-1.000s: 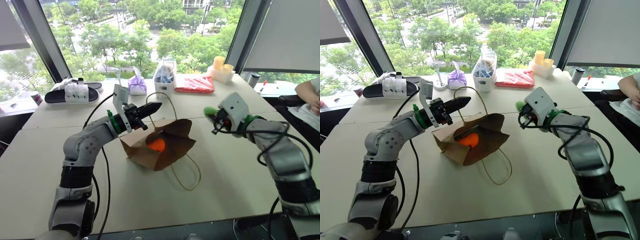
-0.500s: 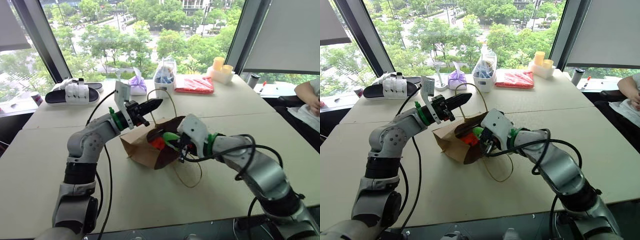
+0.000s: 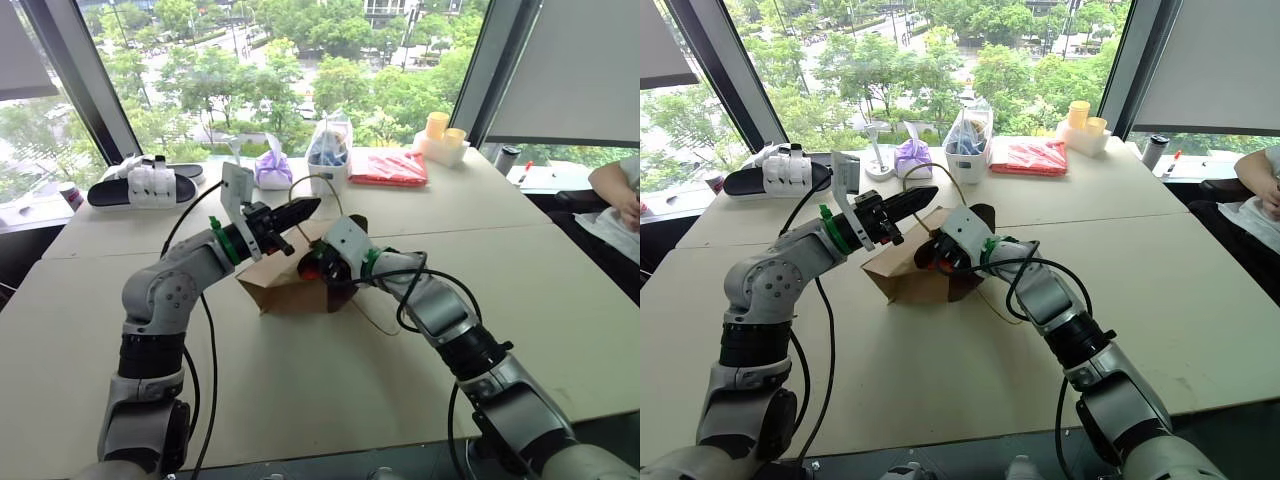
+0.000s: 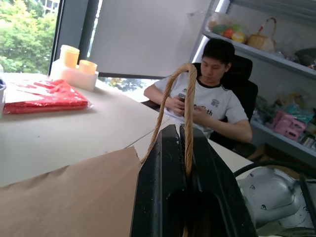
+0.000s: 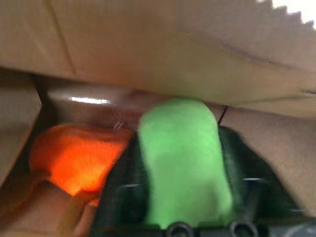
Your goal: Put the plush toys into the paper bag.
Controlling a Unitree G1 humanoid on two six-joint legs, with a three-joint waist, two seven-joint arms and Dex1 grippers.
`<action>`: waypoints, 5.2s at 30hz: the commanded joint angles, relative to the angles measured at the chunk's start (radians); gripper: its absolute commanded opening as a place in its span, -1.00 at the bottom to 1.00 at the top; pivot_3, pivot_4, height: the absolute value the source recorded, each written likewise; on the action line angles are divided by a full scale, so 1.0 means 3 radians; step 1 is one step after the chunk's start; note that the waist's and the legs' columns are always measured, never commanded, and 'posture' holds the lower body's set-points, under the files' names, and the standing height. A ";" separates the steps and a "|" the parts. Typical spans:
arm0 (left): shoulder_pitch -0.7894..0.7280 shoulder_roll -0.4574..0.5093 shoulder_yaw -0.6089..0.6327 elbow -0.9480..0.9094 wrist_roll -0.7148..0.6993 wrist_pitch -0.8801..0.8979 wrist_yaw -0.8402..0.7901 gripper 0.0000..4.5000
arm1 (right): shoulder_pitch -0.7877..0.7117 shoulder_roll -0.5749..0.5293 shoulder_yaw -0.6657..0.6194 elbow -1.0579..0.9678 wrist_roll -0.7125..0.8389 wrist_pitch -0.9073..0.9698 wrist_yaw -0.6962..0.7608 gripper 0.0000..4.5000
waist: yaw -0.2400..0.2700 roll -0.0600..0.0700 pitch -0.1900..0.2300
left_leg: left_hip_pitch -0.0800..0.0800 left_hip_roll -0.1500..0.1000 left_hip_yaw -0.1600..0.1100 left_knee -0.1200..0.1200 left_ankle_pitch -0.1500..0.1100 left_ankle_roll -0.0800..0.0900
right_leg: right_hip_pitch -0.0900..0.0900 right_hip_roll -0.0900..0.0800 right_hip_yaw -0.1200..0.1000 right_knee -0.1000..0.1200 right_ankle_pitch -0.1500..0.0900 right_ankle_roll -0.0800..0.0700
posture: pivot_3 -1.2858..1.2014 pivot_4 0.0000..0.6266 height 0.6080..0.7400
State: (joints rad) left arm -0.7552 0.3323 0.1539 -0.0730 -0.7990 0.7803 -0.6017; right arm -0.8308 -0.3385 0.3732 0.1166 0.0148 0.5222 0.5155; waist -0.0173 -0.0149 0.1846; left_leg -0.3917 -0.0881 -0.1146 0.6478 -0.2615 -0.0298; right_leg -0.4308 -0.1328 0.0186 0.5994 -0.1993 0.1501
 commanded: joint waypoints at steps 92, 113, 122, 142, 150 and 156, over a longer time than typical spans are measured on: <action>0.0605 0.0686 0.0282 -0.0461 -0.0549 0.0336 -0.0441 1.00 | 0.0022 -0.2131 -0.1305 -0.1496 0.1052 0.0502 0.1784 1.00 | 0.0013 0.0000 0.0001 | 0.0001 0.0003 0.0007 0.0003 -0.0012 0.0021 | 0.0005 0.0000 -0.0001 -0.0005 -0.0001 0.0000 | 0.03 -0.52 1.00; 0.1276 0.0817 -0.0508 -0.0806 0.0495 -0.0411 -0.0599 1.00 | 0.1148 -0.1898 -0.1935 -0.1248 0.1464 0.0828 0.1398 0.65 | 0.0067 0.0002 0.0001 | 0.0003 0.0005 0.0013 0.0005 -0.0016 0.0028 | 0.0008 -0.0003 0.0003 -0.0005 -0.0001 -0.0001 | 0.03 -0.52 1.00; 0.1105 0.0512 -0.0660 -0.0845 0.0519 -0.0310 -0.0498 1.00 | 0.0796 -0.1145 -0.1418 -0.0440 0.1282 0.0183 0.1356 -0.99 | 0.0059 0.0002 0.0001 | 0.0003 0.0004 0.0013 0.0006 -0.0014 0.0025 | 0.0007 -0.0002 0.0003 -0.0004 0.0000 -0.0001 | 0.03 -0.52 1.00; 0.0971 -0.0198 -0.0984 -0.0508 0.1013 -0.0402 0.0094 1.00 | 0.0512 -0.0637 -0.0836 -0.0414 0.1142 0.0154 0.1390 -0.99 | 0.0068 0.0002 0.0000 | 0.0003 0.0002 0.0009 0.0006 -0.0005 0.0009 | 0.0007 0.0000 0.0001 -0.0004 0.0000 -0.0001 | 0.03 -0.52 1.00; 0.1078 -0.0293 -0.0945 -0.0724 0.1146 -0.0323 0.0419 1.00 | 0.0457 -0.0570 -0.0798 -0.0348 0.1084 0.0126 0.1408 -0.99 | 0.0071 0.0002 0.0000 | 0.0003 0.0002 0.0008 0.0006 -0.0005 0.0009 | 0.0007 0.0000 0.0001 -0.0004 0.0000 -0.0001 | 0.03 -0.52 1.00; 0.1119 -0.0339 -0.0837 -0.0821 0.1068 -0.0242 0.0547 0.03 | 0.0470 -0.0565 -0.0784 -0.0338 0.1068 0.0103 0.1416 -1.00 | 0.0072 0.0002 0.0000 | 0.0003 0.0002 0.0008 0.0006 -0.0005 0.0009 | 0.0007 0.0000 0.0001 -0.0004 0.0000 -0.0001 | 0.03 -0.52 1.00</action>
State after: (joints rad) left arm -0.4229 0.2342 -0.1259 -0.2715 -0.4621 0.7039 -0.4471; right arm -0.6729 -0.5170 0.1435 0.0261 0.3329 0.5713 0.9358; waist 0.0043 -0.0142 0.1847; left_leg -0.3908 -0.0875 -0.1122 0.6497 -0.2631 -0.0270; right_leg -0.4286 -0.1329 0.0190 0.5983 -0.1994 0.1499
